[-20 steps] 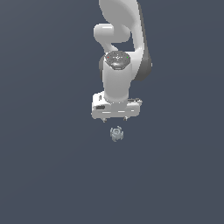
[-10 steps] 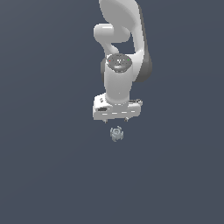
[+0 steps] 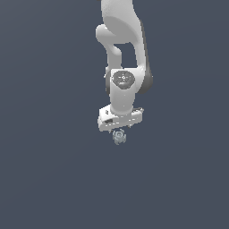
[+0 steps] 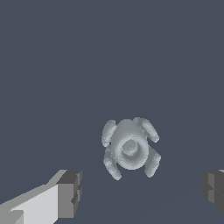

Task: Pick up the object and move it to a goal position.

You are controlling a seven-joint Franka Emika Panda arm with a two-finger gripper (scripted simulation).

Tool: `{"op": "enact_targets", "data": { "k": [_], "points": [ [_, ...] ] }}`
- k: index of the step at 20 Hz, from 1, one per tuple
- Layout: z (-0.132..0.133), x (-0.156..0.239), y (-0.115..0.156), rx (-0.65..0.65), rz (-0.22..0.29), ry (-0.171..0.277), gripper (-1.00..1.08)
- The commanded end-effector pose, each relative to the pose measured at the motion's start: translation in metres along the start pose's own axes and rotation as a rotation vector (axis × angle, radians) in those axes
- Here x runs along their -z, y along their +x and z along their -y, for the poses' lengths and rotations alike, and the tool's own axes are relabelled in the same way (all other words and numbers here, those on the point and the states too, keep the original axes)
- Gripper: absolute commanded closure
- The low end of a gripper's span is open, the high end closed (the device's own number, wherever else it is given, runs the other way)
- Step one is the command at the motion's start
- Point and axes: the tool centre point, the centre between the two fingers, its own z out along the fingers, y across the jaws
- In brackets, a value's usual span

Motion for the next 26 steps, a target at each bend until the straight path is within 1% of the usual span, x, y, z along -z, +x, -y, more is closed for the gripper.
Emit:
{"op": "enact_targets", "data": {
  "k": [1,6,12,21,26],
  "points": [
    [0.002,-0.012,0.0,0.038,-0.003,0.0,-0.92],
    [0.004,-0.024,-0.001,0.076,-0.005,0.0,-0.92],
    [0.004,-0.027,-0.001,0.074,-0.004,0.0,-0.92],
    [0.005,-0.067,-0.002,0.079,-0.005,0.0,-0.92],
    [0.005,-0.075,-0.001,0.08,-0.005,0.0,-0.92]
  ]
}}
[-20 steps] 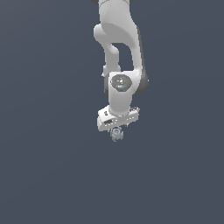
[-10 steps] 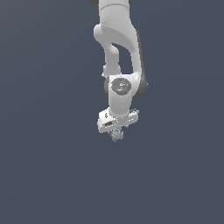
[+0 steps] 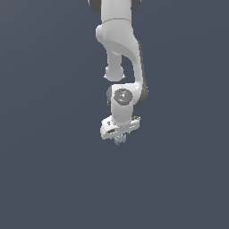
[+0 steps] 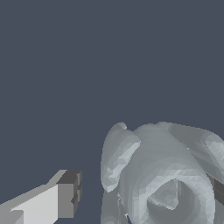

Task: Pick up the object and move it to a goal position.

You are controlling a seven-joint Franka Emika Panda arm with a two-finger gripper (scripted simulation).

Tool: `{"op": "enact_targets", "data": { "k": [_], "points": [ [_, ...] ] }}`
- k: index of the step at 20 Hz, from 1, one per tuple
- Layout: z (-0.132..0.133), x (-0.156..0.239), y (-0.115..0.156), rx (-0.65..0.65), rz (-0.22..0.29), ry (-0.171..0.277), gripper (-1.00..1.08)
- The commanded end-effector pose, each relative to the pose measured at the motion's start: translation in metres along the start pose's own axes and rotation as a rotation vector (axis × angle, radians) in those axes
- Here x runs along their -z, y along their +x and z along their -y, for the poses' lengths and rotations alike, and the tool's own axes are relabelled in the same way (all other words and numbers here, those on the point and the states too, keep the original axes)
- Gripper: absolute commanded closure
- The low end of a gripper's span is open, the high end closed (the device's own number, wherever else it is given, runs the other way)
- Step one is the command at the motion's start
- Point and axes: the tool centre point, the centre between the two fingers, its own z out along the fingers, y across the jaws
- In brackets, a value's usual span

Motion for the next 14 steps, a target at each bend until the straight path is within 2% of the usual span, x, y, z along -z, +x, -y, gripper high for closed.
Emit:
{"op": "enact_targets", "data": {
  "k": [1,14],
  "points": [
    [-0.0003,-0.0011,0.0008,0.0,-0.002,-0.001,1.08],
    [-0.0011,0.0017,0.0,0.0,-0.002,-0.001,1.08]
  ]
}}
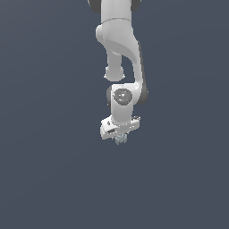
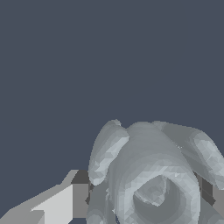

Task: Pick up the object and move it to a goal position.

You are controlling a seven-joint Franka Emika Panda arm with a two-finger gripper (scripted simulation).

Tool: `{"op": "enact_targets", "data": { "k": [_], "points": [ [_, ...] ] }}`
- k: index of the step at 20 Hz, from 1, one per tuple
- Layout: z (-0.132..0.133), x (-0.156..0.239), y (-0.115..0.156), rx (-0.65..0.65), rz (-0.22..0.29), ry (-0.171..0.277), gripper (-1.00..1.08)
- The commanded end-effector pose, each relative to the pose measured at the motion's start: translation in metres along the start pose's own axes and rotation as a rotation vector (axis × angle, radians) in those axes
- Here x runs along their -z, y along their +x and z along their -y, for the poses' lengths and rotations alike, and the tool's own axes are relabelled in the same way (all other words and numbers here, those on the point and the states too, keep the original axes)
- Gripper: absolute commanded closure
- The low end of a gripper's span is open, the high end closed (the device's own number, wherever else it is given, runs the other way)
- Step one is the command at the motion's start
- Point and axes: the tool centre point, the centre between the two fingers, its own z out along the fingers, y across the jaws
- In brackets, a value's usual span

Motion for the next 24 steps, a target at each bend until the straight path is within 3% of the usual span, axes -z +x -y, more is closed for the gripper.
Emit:
{"op": "enact_targets", "data": {
  "k": [1,12,24],
  "points": [
    [0.0,0.003,-0.001,0.0,0.0,0.0,1.08],
    [-0.011,0.049,-0.022,0.0,0.0,0.0,1.08],
    [-0.036,0.156,-0.07,0.001,0.0,0.001,1.08]
  ]
}}
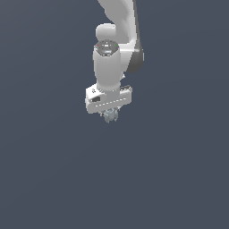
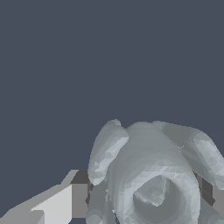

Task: Pick up the object and move it to a goal position.

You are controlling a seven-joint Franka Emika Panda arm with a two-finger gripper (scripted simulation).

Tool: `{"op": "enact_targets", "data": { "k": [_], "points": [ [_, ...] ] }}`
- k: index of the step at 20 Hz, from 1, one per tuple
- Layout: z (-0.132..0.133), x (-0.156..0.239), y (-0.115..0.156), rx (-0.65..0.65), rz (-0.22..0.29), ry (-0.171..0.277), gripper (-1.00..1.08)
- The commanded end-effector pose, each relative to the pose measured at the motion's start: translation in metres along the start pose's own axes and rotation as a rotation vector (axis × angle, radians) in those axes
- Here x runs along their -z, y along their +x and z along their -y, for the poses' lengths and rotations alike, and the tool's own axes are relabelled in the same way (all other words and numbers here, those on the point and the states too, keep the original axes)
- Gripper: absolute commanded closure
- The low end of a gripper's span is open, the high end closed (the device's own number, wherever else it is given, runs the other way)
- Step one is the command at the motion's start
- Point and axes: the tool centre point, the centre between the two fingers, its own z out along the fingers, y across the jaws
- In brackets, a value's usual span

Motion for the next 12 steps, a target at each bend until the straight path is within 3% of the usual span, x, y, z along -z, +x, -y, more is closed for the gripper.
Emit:
{"op": "enact_targets", "data": {
  "k": [1,12],
  "points": [
    [-0.006,0.025,-0.011,0.0,0.0,0.0,1.08],
    [-0.033,0.143,-0.061,0.001,-0.001,0.002,1.08]
  ]
}}
